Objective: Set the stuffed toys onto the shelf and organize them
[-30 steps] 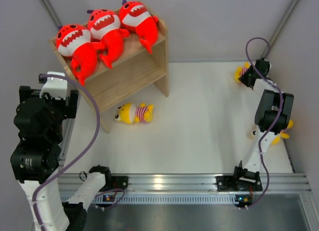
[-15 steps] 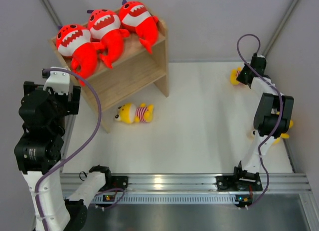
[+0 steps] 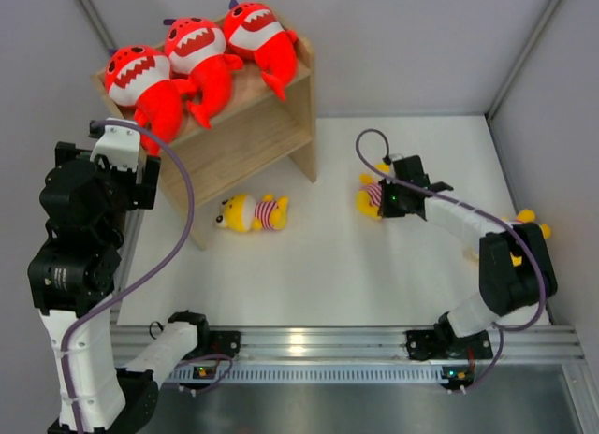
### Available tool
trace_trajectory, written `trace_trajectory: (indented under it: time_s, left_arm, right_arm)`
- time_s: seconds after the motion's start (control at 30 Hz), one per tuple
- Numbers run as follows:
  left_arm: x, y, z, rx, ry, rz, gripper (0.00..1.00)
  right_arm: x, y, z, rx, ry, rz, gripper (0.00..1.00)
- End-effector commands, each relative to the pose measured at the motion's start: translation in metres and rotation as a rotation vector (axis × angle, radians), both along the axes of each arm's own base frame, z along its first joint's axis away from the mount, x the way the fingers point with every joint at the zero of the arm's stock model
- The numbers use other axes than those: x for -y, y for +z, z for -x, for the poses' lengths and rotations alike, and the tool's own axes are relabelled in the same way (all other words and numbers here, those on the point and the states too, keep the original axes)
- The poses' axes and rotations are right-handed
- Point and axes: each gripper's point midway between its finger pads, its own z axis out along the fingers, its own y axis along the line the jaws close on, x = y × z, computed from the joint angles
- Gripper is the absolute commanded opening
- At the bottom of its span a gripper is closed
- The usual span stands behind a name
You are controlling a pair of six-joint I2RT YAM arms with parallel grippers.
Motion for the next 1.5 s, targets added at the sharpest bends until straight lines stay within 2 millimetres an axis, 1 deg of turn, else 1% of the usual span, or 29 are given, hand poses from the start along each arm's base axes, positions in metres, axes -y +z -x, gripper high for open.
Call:
trace_trajectory:
  time_s: [0.0,0.03,0.1,0.13,0.2,0.23,0.3,0.33,0.4,0.43,0.47,0.53,0.6,0.63,0.67,0.7,0.73,0.8,0.9,0.97,1.0,1.07,1.1,1.17,1.2,1.33,1.37,1.4,1.47]
  left_arm:
    - [0.007,0.017,-0.004,0.066,-0.028,0.026,0.99]
    - [0.009,0.016,-0.005,0.063,-0.04,0.027,0.99]
    - [0.01,0.016,-0.003,0.066,-0.047,0.029,0.99]
    - [0.011,0.017,-0.003,0.067,-0.05,0.029,0.99]
    - [0.01,0.017,0.0,0.068,-0.05,0.025,0.99]
    - [0.01,0.017,0.001,0.069,-0.049,0.023,0.99]
    - [0.01,0.017,0.003,0.07,-0.052,0.024,0.99]
    - [0.01,0.016,0.003,0.068,-0.054,0.021,0.99]
    - [0.01,0.016,0.004,0.068,-0.053,0.022,0.99]
    - [0.01,0.016,0.005,0.068,-0.053,0.022,0.99]
    - [0.011,0.016,0.005,0.069,-0.058,0.022,0.99]
    - [0.013,0.015,0.004,0.063,-0.069,0.023,0.99]
    - [0.013,0.014,0.004,0.06,-0.069,0.021,0.99]
    - [0.013,0.013,0.003,0.058,-0.068,0.021,0.99]
    - [0.012,0.013,0.002,0.056,-0.068,0.019,0.99]
    - [0.013,0.012,0.003,0.055,-0.069,0.019,0.99]
    - [0.013,0.013,0.002,0.056,-0.071,0.02,0.99]
    - [0.014,0.012,0.002,0.055,-0.074,0.02,0.99]
    - [0.014,0.011,0.001,0.051,-0.078,0.021,0.99]
    - [0.015,0.011,0.001,0.05,-0.081,0.022,0.99]
    - [0.015,0.01,0.0,0.047,-0.083,0.022,0.99]
    - [0.016,0.011,0.001,0.048,-0.086,0.021,0.99]
    - [0.015,0.01,0.001,0.048,-0.086,0.021,0.99]
    - [0.016,0.01,0.001,0.044,-0.091,0.021,0.99]
    - [0.017,0.01,0.001,0.044,-0.095,0.023,0.99]
    - [0.02,0.007,-0.001,0.035,-0.11,0.026,0.99]
    - [0.02,0.006,-0.001,0.032,-0.11,0.025,0.99]
    - [0.02,0.006,-0.001,0.03,-0.111,0.026,0.99]
    - [0.02,0.006,-0.002,0.03,-0.11,0.024,0.99]
  right_arm:
    - [0.034,0.019,0.029,0.068,-0.159,0.014,0.0]
    - [0.056,0.01,0.035,0.071,-0.231,0.049,0.0]
    - [0.071,0.022,0.032,0.124,-0.296,0.028,0.0]
    - [0.075,0.024,0.03,0.133,-0.312,0.017,0.02]
    - [0.07,0.032,0.027,0.149,-0.302,-0.019,0.07]
    - [0.064,0.036,0.024,0.152,-0.281,-0.043,0.21]
    - [0.054,0.038,0.025,0.149,-0.244,-0.086,0.36]
    - [0.05,0.037,0.027,0.152,-0.232,-0.109,0.48]
    - [0.05,0.04,0.029,0.176,-0.239,-0.126,0.58]
    - [0.053,0.035,0.031,0.177,-0.256,-0.127,0.64]
    - [0.053,0.035,0.031,0.183,-0.266,-0.138,0.65]
    - [0.049,0.031,0.033,0.176,-0.248,-0.17,0.66]
    - [0.038,0.037,0.027,0.21,-0.205,-0.223,0.66]
    - [0.028,0.036,0.031,0.204,-0.164,-0.266,0.65]
    - [0.026,0.046,0.029,0.245,-0.158,-0.285,0.65]
    - [0.026,0.05,0.029,0.267,-0.156,-0.284,0.64]
    - [0.028,0.049,0.031,0.278,-0.164,-0.271,0.65]
    - [0.031,0.061,0.032,0.33,-0.166,-0.261,0.66]
    - [0.031,0.07,0.032,0.361,-0.156,-0.252,0.68]
    - [0.029,0.063,0.033,0.348,-0.156,-0.238,0.7]
    - [0.026,0.059,0.03,0.349,-0.155,-0.237,0.7]
    - [0.026,0.047,0.03,0.321,-0.181,-0.225,0.71]
    - [0.027,0.036,0.029,0.293,-0.195,-0.214,0.71]
    - [0.032,0.028,0.026,0.274,-0.243,-0.202,0.71]
    - [0.035,0.02,0.025,0.255,-0.261,-0.19,0.71]
    - [0.033,0.01,0.019,0.24,-0.282,-0.203,0.7]
    - [0.031,0.011,0.016,0.251,-0.281,-0.217,0.69]
    - [0.029,0.007,0.014,0.243,-0.277,-0.221,0.68]
    - [0.02,0.008,0.01,0.239,-0.251,-0.265,0.52]
